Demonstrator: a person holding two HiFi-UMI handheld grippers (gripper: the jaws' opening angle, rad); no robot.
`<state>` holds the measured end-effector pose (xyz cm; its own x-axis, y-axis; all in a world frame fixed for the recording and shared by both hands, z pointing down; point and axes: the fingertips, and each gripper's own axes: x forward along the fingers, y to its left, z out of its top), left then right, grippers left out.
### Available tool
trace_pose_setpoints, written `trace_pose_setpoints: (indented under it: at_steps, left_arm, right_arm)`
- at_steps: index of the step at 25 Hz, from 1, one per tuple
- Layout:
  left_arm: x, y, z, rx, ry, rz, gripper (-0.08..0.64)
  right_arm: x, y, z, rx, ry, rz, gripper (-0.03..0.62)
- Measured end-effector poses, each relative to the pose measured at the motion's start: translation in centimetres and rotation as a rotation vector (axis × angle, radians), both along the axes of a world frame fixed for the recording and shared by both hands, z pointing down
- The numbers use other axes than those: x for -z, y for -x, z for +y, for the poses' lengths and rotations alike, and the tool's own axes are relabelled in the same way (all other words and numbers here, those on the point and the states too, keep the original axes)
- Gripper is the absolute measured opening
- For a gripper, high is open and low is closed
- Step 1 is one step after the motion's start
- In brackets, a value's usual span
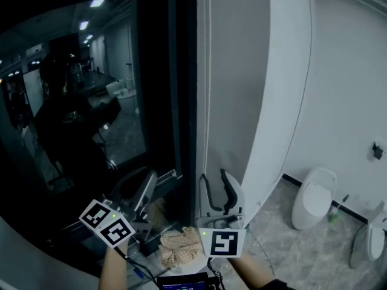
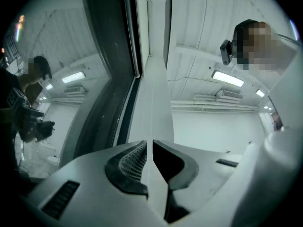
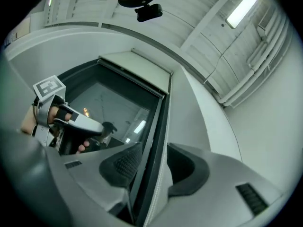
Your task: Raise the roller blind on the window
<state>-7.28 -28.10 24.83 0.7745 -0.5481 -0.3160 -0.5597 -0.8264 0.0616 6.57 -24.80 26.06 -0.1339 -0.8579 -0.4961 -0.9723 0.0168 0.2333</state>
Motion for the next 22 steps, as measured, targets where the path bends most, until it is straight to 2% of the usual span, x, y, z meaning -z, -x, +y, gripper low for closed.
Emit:
trace_pose_setpoints:
  at_steps: [4, 6, 8, 11, 13, 17, 22]
  left_arm:
    - [-0.6, -6.3, 0.0, -0.071, 0.000, -0.016, 0.020]
    - [-0.6, -8.5, 0.2, -0.099, -0.006, -0.032, 0.020]
    - [-0.5, -9.0, 0.4, -0.124, -0.019, -0.062, 0.020]
    - [-0.1, -9.1, 0.7, -0.141, -0.052, -0.086, 0.020]
    - [0.2, -9.3, 0.9, -0.142, -0.073, -0.081, 0.020]
    - [0.2, -9.7, 1.1, -0.149, -0.089, -0.092, 0.020]
    - [0.2, -9.8, 1.1, -0.162, -0.086, -0.101, 0.020]
  right_arm:
    - [-0.5, -3.9, 0.5, 0.013, 0.030, 0.022, 0.149]
    - [-0.2, -5.0, 0.9, 0.008, 0.015, 0.033, 0.149]
    - [0.6, -4.4, 1.4, 0.000, -0.013, 0.044, 0.147]
    - [0.9, -3.7, 1.4, 0.000, 0.011, 0.049, 0.144]
    - [1.2, -3.5, 1.4, 0.010, 0.016, 0.045, 0.084]
    - [1.9, -3.1, 1.4, 0.017, 0.009, 0.033, 0.012]
    - [2.2, -2.8, 1.0, 0.027, 0.027, 0.012, 0.009]
